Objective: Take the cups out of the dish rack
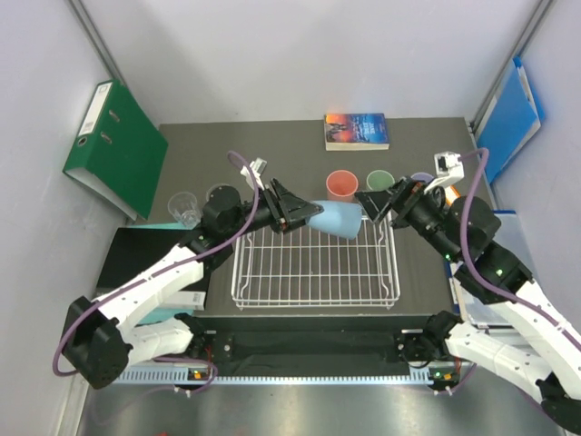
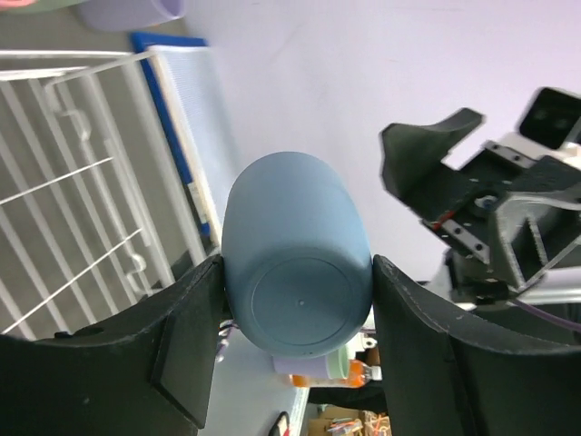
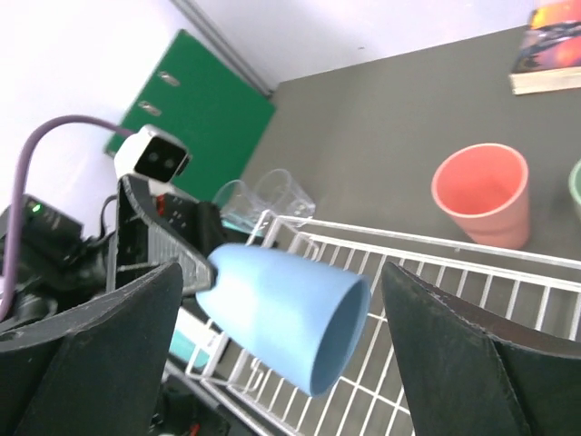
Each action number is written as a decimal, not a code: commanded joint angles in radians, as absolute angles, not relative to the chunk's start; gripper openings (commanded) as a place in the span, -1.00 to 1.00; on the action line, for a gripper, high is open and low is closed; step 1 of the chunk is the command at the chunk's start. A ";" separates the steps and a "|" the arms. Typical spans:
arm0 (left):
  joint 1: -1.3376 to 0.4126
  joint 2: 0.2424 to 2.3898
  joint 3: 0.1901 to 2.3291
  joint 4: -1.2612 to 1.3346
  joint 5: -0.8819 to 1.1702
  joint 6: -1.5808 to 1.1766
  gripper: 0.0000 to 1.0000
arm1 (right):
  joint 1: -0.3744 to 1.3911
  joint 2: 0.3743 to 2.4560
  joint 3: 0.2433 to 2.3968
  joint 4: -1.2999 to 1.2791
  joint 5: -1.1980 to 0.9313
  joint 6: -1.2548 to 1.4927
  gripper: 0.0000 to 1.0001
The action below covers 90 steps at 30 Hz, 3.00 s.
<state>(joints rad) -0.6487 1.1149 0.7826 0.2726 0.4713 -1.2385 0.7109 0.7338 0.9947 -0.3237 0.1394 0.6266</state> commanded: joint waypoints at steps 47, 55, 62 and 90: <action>-0.649 1.316 1.167 -0.534 0.201 -0.839 0.93 | 0.270 1.203 1.148 -0.904 0.195 0.669 -1.00; -0.649 1.328 1.144 -0.540 0.198 -0.816 0.92 | 0.270 1.269 1.065 -0.844 0.195 0.669 -1.00; -0.649 1.351 1.153 -0.546 0.204 -0.808 0.91 | 0.270 1.416 1.135 -0.841 0.201 0.660 -1.00; -0.649 1.379 1.181 -0.574 0.153 -0.785 0.92 | 0.238 1.678 1.328 -0.877 0.190 0.627 -0.64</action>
<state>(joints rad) -0.6491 1.3697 1.1435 -0.5854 0.1558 -0.7998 0.2371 1.7031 1.3128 -0.8829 0.2153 0.6281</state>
